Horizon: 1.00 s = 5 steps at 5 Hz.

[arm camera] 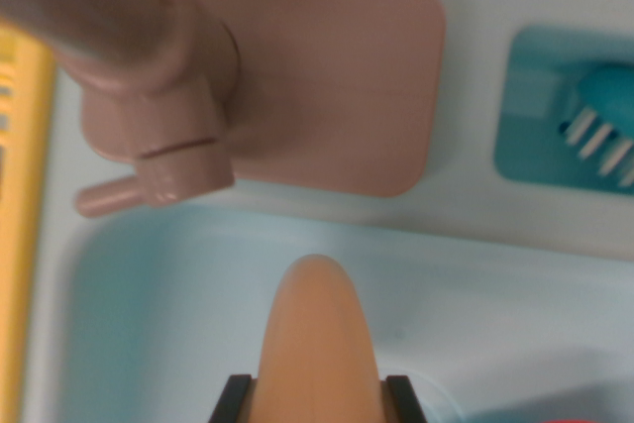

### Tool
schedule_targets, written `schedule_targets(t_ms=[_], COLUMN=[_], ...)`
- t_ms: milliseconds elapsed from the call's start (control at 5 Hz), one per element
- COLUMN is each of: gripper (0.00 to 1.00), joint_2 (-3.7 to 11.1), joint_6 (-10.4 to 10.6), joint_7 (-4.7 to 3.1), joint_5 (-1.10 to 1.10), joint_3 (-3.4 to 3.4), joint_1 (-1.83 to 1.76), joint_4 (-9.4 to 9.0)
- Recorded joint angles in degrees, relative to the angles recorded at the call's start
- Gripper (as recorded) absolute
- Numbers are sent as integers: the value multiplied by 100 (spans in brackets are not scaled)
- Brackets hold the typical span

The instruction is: Pick detergent from the sink

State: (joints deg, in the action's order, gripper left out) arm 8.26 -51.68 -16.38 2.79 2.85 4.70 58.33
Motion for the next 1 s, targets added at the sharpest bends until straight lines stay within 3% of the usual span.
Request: schedule_targets(t_ms=[200, 400, 600, 800, 1000], gripper=[100, 100, 100, 100, 100], joint_2=[-61, -61, -125, -125, -195], joint_6=[-218, -218, -449, -449, -701], joint_7=[10, 10, 20, 20, 32], joint_5=[-8, -8, -16, -16, -25], joint_3=[1, 1, 3, 3, 5], joint_1=[-1, -1, -1, -1, -2], joint_4=[157, 157, 325, 325, 507])
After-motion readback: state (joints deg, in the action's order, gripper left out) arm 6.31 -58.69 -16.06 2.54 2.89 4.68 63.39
